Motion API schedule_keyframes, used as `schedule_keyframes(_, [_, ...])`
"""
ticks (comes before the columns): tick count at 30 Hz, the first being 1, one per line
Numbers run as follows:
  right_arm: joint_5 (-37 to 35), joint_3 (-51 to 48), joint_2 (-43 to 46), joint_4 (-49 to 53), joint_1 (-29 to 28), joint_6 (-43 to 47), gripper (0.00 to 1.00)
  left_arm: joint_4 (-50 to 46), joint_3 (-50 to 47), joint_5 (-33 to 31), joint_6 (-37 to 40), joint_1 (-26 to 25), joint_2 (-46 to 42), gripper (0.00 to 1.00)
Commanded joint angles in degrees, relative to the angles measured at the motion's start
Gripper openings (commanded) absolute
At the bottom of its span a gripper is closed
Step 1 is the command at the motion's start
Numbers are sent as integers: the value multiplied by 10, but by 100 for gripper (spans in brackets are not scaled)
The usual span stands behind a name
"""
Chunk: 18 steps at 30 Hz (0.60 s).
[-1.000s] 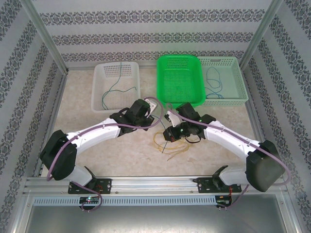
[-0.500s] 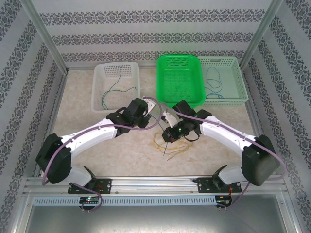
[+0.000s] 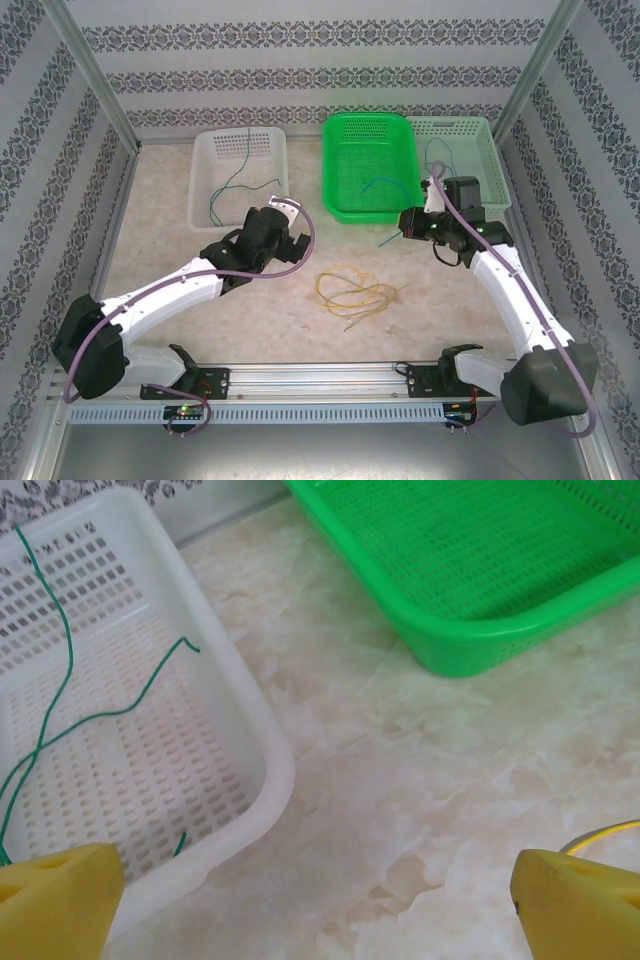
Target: Untangle the cables
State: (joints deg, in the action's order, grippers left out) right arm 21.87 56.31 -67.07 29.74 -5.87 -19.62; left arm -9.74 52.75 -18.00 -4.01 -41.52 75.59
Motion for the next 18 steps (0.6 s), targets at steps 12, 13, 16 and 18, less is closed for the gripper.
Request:
schedule_keyframes(12, [-73, 171, -228, -76, 174, -29, 0, -28, 8, 37, -24, 3, 30, 100])
schedule_keyframes(13, [-72, 194, -256, -70, 183, -33, 0, -32, 8, 39, -25, 4, 33, 100])
schedule_keyframes(16, [-77, 250, -323, -60, 195, -38, 0, -39, 6, 40, -29, 3, 36, 100])
schedule_keyframes(18, [-99, 284, -360, -48, 196, -29, 0, -41, 4, 38, -30, 4, 36, 100])
